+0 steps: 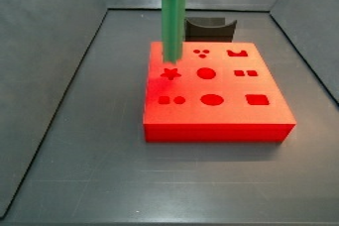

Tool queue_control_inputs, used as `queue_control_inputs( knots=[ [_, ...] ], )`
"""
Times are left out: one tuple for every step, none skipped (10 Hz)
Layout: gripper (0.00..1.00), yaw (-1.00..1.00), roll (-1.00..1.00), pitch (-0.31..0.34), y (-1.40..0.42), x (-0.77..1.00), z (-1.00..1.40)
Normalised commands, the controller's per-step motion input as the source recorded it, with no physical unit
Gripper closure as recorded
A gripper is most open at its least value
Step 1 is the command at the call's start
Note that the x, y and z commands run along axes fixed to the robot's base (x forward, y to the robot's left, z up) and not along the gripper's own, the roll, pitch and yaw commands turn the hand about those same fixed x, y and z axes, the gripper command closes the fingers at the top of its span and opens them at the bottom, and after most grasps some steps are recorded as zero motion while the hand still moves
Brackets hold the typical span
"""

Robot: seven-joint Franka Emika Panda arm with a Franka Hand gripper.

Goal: Insert the star object.

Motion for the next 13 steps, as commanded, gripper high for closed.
queue_control_inputs(
  knots=[
    [1.0,-0.18,-0.09,-0.063,0.03,0.06,-0.14],
    [1.0,-0.12,0.0,-0.041,0.0,0.16,0.0],
    [1.0,-0.1,0.13,-0.053,0.0,0.0,0.0],
    [1.0,-0.11,0.25,-0.041,-0.04,0.03,0.0],
    [1.0,-0.13,0.32,-0.024,-0.02,0.11,-0.09],
    [1.0,-0.08,0.33,0.0,-0.05,0.04,-0.14],
    [1.0,-0.08,0.11,-0.067,-0.01,-0.01,-0.32],
    [1.0,-0.14,-0.06,-0.114,0.0,0.0,-0.39],
    [1.0,-0.27,-0.16,-0.167,0.0,-0.07,-0.26],
    [1.0,-0.39,-0.18,-0.181,-0.06,0.0,-0.11],
    [1.0,-0.47,-0.16,-0.169,-0.05,0.0,0.0],
    [1.0,-0.5,0.0,-0.09,0.0,0.0,0.0],
    [1.0,-0.62,0.0,-0.056,0.0,0.0,0.01]
  ],
)
